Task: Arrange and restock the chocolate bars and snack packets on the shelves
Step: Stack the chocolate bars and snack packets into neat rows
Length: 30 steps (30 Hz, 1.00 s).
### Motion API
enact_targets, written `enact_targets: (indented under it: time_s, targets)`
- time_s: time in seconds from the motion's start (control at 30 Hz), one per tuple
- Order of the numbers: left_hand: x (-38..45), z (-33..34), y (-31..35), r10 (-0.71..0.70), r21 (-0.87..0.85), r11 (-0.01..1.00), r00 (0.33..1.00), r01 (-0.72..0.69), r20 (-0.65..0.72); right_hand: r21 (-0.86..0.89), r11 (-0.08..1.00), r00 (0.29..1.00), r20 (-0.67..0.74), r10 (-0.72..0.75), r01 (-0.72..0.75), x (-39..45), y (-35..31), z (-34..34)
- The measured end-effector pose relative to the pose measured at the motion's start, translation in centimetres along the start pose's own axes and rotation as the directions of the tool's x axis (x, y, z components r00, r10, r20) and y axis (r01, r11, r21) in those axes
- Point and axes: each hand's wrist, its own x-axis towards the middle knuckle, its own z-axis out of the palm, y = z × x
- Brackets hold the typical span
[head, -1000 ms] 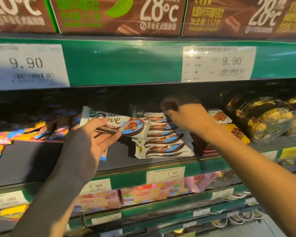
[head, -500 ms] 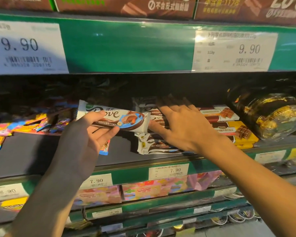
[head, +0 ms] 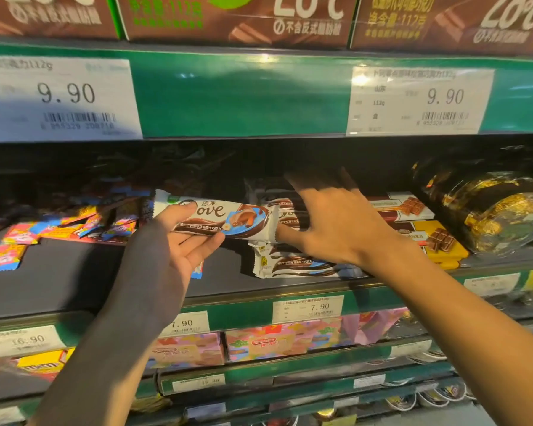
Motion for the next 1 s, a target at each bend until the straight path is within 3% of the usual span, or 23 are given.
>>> enact_targets:
  time_s: [0.13, 0.33, 0.5, 0.6, 0.77, 0.87, 1.0]
  targets:
    - [-0.1, 0.9, -0.1, 0.006, 0.045, 0.999, 1.000, -0.006, 0.001, 0.140, 0.981, 0.986, -0.113, -0.122, 0.138, -2.0, -0.2, -1.1]
    - [-0.2, 2.8, -1.5, 0.024, 0.213, 0.976, 0.998, -0.038, 0.064, 0.111, 0.942, 0.940, -0.173, -0.295, 0.316, -3.8, -0.1, -1.0]
    - [-1.2, 3.9, -2.7, -0.019, 0.268, 0.963, 0.982, -0.033, 0.188, -0.138, 0.905, 0.832, -0.359, -0.424, 0.402, -3.3, 0.7, 0.0]
    - [-1.5, 3.7, -2.5, 0.038, 0.310, 0.946, 0.981, -0.097, 0.189, -0.225, 0.877, 0.785, -0.389, -0.481, 0.425, -3.4, 1.6, 0.1]
    - [-1.7, 2.1, -2.2, 0.215, 0.423, 0.854, 0.946, -0.303, 0.243, -0.256, 0.891, 0.789, -0.415, -0.452, 0.376, -2.6, 3.2, 0.0]
    - [-1.2, 1.1, -3.0, 0.353, 0.539, 0.702, 0.885, -0.466, 0.305, -0.250, 0.919, 0.803, -0.452, -0.388, 0.304, -1.7, 3.3, 0.0]
    - [-1.1, 0.6, -4.1, 0.311, 0.670, 0.528, 0.853, -0.521, 0.419, -0.261, 0.920, 0.834, -0.402, -0.378, 0.292, -1.0, 3.2, 1.2]
